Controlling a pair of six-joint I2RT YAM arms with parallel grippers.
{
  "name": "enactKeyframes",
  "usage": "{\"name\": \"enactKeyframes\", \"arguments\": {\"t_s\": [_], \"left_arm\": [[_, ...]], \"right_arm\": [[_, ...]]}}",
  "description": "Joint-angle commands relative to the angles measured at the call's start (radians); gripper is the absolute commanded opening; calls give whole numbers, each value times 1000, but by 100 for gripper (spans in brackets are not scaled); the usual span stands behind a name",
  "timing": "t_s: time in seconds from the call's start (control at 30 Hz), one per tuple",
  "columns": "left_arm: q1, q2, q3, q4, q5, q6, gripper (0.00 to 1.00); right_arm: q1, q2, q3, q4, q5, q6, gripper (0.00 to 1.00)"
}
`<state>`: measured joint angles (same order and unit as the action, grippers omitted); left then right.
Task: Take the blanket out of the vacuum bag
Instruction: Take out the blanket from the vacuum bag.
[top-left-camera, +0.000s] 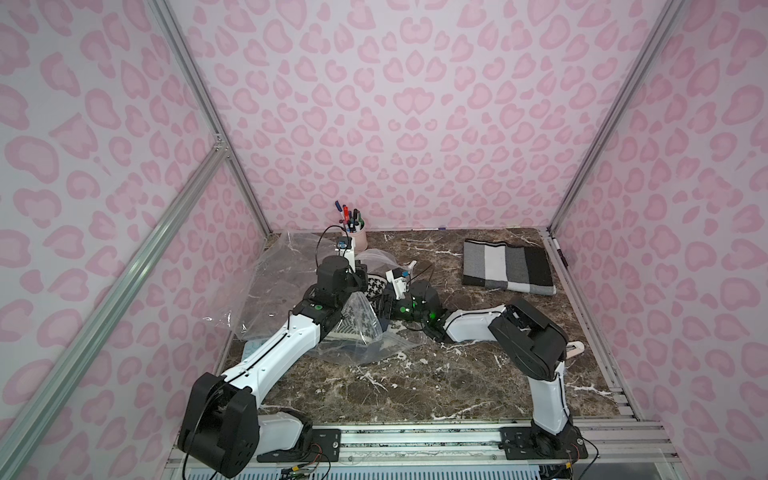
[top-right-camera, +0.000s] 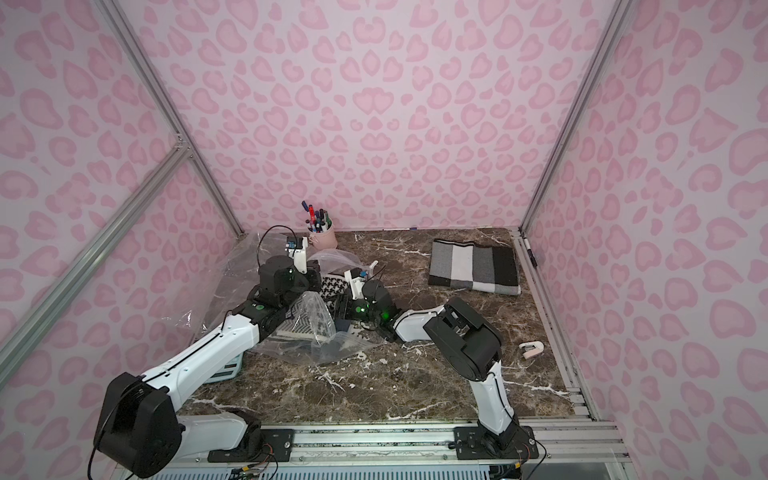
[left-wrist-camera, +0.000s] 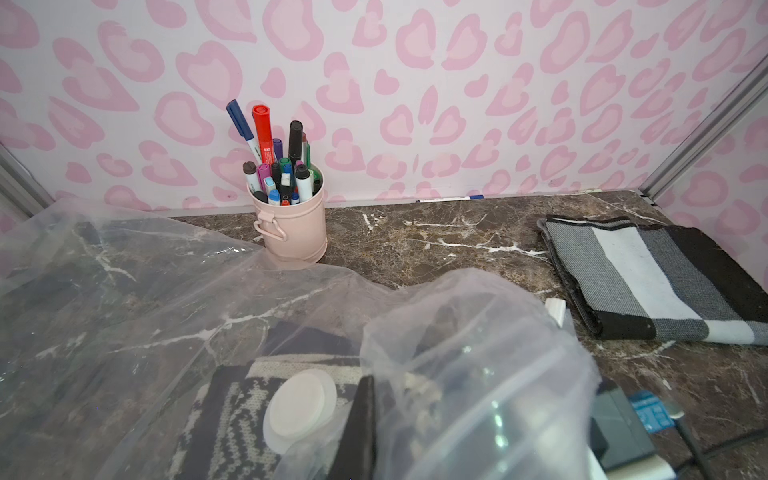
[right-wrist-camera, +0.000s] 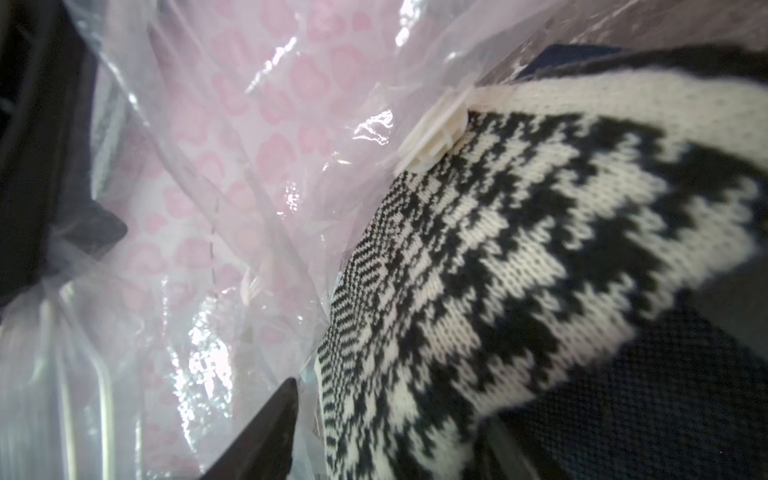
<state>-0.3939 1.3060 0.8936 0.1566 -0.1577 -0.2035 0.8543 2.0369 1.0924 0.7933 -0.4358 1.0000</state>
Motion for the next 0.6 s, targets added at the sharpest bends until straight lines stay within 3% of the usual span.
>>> {"name": "enactKeyframes", "arguments": {"t_s": [0.0, 0.33, 0.57], "left_arm": [[0, 2, -4, 27, 4, 1, 4], [1, 8, -1, 23, 1, 4, 4], [0, 16, -7, 28, 6, -1, 4]], "right_arm": [[3, 33, 28, 20, -33, -12, 64], [3, 165, 31, 266, -113, 108, 50], [2, 102, 72, 160, -105, 17, 37]]}}
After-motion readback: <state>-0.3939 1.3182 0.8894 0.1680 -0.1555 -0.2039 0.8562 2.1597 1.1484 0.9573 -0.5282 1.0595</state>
